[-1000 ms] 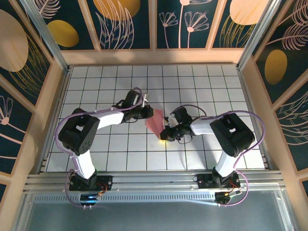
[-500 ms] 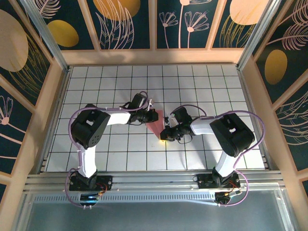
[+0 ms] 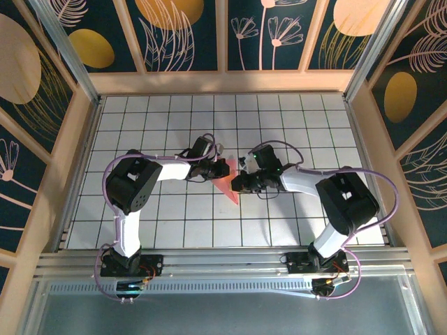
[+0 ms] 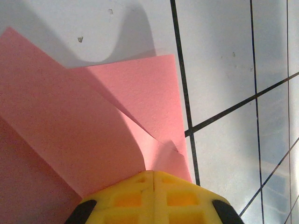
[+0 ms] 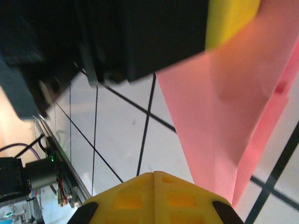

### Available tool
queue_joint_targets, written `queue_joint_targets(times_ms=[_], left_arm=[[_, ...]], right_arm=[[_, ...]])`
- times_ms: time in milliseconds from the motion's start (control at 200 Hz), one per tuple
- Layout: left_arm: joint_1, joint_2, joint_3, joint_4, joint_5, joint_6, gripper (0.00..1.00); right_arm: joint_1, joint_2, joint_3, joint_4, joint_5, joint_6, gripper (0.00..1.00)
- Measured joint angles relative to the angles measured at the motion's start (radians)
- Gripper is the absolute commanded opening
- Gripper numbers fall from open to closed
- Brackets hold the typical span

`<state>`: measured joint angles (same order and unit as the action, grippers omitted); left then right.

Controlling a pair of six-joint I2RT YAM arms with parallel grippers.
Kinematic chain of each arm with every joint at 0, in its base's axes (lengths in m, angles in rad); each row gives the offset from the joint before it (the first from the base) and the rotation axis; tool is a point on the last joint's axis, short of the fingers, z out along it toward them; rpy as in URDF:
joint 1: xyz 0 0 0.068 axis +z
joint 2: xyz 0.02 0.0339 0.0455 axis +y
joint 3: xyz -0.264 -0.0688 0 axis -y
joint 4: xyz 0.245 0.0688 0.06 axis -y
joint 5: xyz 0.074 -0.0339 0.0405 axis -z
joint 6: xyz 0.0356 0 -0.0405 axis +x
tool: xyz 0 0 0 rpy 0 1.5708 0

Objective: Fold a paper plane with a square sheet of paper (fold left side to right side)
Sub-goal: Fourth fold the wing at the center of the table.

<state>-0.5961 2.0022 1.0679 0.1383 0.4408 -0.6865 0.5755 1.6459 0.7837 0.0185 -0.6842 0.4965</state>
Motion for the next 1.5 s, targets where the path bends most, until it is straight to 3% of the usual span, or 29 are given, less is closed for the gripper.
queue_joint_targets(times_ms=[731, 1501], left_arm=[[0.000, 0.000, 0.000, 0.000, -0.004, -0.008, 0.00], [-0.002, 0.000, 0.007, -0.016, -0.019, -0.034, 0.00]], right_arm=[[-0.001, 0.184, 0.065, 0.018, 0.006, -0.046, 0.00], [0.023, 0.101, -0.090, 0.137, 0.006, -0.019, 0.00]])
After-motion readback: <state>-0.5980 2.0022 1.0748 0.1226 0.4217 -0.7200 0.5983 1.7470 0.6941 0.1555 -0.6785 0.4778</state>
